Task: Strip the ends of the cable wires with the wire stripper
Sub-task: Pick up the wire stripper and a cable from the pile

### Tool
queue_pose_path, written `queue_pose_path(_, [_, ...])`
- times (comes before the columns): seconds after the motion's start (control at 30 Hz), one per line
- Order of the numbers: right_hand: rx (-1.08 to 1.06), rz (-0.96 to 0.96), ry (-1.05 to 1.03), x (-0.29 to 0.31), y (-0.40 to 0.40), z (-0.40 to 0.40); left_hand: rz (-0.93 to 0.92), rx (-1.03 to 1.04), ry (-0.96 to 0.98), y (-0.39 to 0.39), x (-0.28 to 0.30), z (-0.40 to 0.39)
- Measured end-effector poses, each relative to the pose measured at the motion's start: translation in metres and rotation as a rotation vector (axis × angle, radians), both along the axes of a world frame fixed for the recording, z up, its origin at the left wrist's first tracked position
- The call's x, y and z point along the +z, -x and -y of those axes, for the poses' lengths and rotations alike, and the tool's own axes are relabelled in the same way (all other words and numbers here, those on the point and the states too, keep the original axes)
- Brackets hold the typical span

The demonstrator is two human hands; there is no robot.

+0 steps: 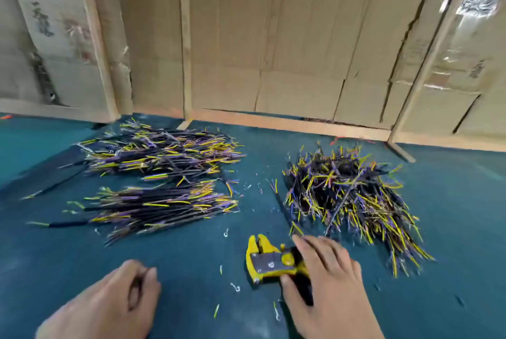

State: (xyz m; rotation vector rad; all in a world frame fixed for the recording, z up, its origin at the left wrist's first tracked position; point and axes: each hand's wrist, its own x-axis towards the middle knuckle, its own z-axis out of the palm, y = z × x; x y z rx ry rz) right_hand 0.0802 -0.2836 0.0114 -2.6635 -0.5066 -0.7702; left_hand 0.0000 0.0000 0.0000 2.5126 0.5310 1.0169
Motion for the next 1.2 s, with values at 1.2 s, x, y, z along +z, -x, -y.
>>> queue_pose_path(1.2, [0.565, -0.751, -1.363, 0.061, -0.116, -0.05, -0.26, -0.51, -0.594, -0.172, 0.055, -0.016])
